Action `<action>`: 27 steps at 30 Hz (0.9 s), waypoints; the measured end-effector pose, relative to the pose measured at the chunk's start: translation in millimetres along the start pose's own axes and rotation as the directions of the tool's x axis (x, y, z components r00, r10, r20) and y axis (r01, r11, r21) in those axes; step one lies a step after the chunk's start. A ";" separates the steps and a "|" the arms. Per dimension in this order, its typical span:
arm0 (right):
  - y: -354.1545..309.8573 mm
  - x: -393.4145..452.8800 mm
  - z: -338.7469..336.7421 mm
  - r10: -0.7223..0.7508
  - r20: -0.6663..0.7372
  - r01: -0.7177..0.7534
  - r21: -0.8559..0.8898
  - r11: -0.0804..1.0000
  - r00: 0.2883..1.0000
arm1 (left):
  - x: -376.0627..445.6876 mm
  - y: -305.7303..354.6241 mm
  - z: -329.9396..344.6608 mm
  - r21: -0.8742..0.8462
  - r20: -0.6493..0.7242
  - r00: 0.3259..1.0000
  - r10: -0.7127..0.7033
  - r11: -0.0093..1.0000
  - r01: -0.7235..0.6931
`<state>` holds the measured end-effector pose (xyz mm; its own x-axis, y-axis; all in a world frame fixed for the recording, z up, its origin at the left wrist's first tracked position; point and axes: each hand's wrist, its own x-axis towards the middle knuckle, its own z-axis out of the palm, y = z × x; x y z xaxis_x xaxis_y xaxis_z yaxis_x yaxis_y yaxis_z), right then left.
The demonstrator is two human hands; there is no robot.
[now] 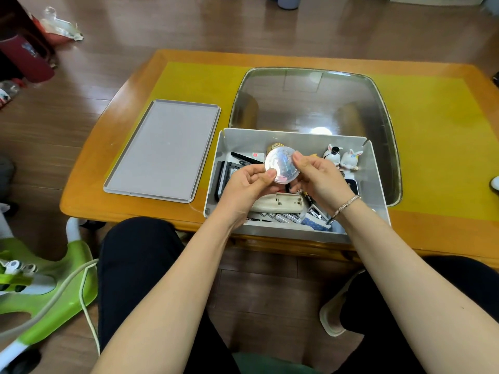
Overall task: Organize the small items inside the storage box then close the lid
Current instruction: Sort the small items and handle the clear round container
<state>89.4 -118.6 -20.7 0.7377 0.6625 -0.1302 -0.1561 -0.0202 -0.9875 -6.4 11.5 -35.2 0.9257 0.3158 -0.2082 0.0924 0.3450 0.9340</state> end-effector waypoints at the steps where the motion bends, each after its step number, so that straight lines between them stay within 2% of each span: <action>1: 0.1 0.0 1.5 -0.006 -0.009 0.006 0.010 1.000 1.000 | -0.3 0.8 0.3 -0.001 -0.003 1.000 0.001 1.000 -0.001; 9: -5.4 -7.1 -6.1 0.098 0.024 -0.101 0.136 0.986 0.995 | -1.2 3.2 4.3 -0.009 -0.026 0.999 -0.046 0.999 0.046; 12: -8.3 -8.2 -8.9 0.106 -0.040 -0.107 -0.042 0.993 0.994 | -0.7 3.9 2.2 -0.025 -0.052 0.996 -0.065 0.998 0.064; 14: -11.8 -10.8 -10.9 -0.024 -0.107 -0.007 -0.276 0.961 0.994 | 0.5 4.0 1.5 -0.041 -0.068 0.994 -0.091 0.995 0.088; 15: -14.1 -12.4 -10.9 -0.140 -0.084 0.094 -0.408 0.908 0.987 | 1.2 4.1 1.4 -0.045 -0.072 0.992 -0.105 0.994 0.102; 17: -18.0 -14.7 -8.7 -0.289 0.079 0.277 -0.605 0.747 0.954 | 2.6 2.9 0.8 -0.038 -0.067 0.990 -0.121 0.992 0.119; 19: -21.0 -11.3 -4.7 -0.301 0.206 0.351 -0.730 0.586 0.931 | 3.6 1.1 0.2 -0.007 -0.063 0.991 -0.122 0.993 0.121; 21: -24.4 -7.3 -1.8 -0.293 0.229 0.351 -0.801 0.485 0.928 | 3.4 1.3 0.9 0.026 -0.052 0.993 -0.110 0.993 0.111; 23: -27.0 -5.2 -2.2 -0.287 0.206 0.329 -0.802 0.499 0.936 | 2.3 3.0 1.5 0.025 -0.015 0.994 -0.109 0.994 0.109; 25: -29.0 -5.3 -5.4 -0.255 0.172 0.292 -0.765 0.574 0.951 | 3.0 2.9 1.2 -0.001 0.023 0.993 -0.117 0.993 0.117; 27: -29.8 -6.2 -7.2 -0.208 0.151 0.252 -0.710 0.657 0.966 | 5.0 0.5 1.2 0.046 0.017 0.992 -0.126 0.991 0.125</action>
<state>94.3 -127.5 8.9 0.6463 0.7574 0.0931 0.5501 -0.3778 -0.7448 -1.3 12.2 -35.4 0.9129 0.2546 -0.3189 0.2239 0.3410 0.9130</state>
